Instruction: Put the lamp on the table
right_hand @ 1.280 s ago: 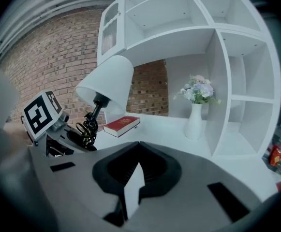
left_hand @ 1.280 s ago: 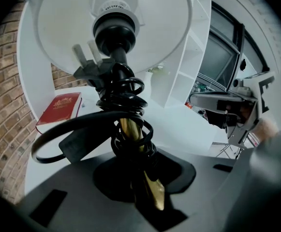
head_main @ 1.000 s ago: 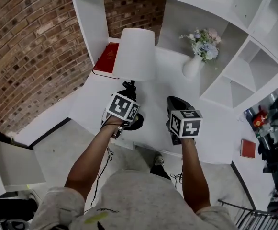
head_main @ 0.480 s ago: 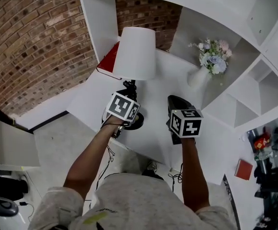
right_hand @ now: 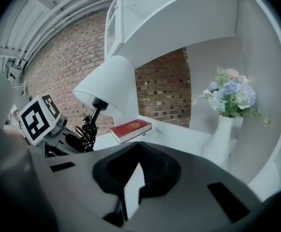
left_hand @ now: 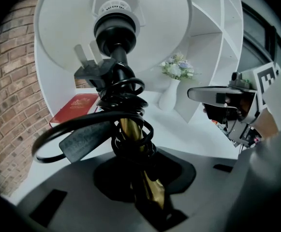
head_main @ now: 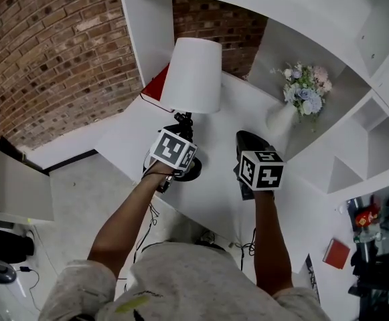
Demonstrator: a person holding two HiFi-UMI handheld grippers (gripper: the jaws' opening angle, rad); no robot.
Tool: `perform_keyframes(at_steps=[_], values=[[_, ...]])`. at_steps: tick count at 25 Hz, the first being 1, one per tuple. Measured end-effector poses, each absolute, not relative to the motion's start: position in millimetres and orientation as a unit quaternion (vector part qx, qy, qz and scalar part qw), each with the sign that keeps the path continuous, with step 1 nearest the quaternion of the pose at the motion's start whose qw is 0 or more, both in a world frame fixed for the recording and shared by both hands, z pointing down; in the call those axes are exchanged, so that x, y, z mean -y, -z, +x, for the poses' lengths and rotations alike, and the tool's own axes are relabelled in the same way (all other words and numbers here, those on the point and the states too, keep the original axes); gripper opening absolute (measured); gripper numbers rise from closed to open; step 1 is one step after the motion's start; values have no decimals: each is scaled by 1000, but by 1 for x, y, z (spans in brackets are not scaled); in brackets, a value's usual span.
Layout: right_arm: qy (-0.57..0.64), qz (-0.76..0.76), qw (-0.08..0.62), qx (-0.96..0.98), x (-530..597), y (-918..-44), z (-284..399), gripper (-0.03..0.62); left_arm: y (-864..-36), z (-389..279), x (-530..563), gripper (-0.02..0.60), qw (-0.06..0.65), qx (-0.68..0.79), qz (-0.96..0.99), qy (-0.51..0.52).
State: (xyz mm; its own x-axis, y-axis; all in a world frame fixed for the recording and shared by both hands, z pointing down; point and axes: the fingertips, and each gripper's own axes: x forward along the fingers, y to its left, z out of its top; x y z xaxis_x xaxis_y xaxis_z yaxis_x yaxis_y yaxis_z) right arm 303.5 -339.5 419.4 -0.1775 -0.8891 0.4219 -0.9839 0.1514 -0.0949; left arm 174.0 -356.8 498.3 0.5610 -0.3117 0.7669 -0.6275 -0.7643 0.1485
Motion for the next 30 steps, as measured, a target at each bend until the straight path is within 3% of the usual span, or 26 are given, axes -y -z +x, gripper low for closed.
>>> perform_keyframes(at_steps=[15,30], values=[[-180,590,163,770,348,-439,298,5,-513,192,372,103,214,305,862,-343],[-174,563,181,787,367,-466,290,5,-529,200,416,100,160,341,862,-339]])
